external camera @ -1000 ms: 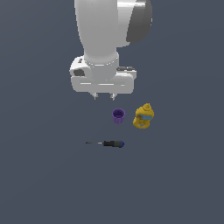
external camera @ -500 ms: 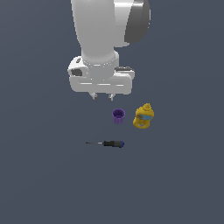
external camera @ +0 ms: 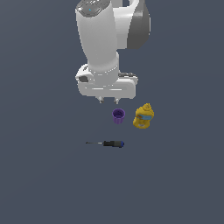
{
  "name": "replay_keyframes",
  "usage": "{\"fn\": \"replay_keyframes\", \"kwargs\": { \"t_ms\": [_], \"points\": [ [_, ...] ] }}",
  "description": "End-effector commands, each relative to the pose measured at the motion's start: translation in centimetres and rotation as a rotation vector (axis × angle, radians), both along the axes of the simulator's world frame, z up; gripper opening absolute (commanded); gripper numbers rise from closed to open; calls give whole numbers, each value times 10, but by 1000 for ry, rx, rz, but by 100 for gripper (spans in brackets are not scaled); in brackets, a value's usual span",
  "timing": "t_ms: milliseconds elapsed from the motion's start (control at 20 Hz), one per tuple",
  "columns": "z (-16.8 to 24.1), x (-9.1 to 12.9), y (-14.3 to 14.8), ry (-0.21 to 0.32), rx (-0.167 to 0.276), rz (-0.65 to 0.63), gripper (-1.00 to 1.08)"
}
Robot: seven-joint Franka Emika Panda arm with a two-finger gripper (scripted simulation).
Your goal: Pick up a designated object from a clutter of objects.
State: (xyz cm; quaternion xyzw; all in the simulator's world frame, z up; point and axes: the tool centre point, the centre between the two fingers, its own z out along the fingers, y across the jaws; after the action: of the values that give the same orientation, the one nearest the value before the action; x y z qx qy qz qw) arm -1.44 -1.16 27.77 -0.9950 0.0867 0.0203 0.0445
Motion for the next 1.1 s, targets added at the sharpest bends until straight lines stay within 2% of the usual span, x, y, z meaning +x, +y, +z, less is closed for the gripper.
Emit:
{"fn": "replay_keyframes", "kwargs": {
  "t_ms": [0,550,800,1050],
  "points": [
    [-10,-3,9,-2,32,-44,28],
    [-69,-27,46,4,187,-356,28],
    [-96,-44,54,17,232,-526,28],
    [-121,-65,56,32,256,-705,28]
  ]
}}
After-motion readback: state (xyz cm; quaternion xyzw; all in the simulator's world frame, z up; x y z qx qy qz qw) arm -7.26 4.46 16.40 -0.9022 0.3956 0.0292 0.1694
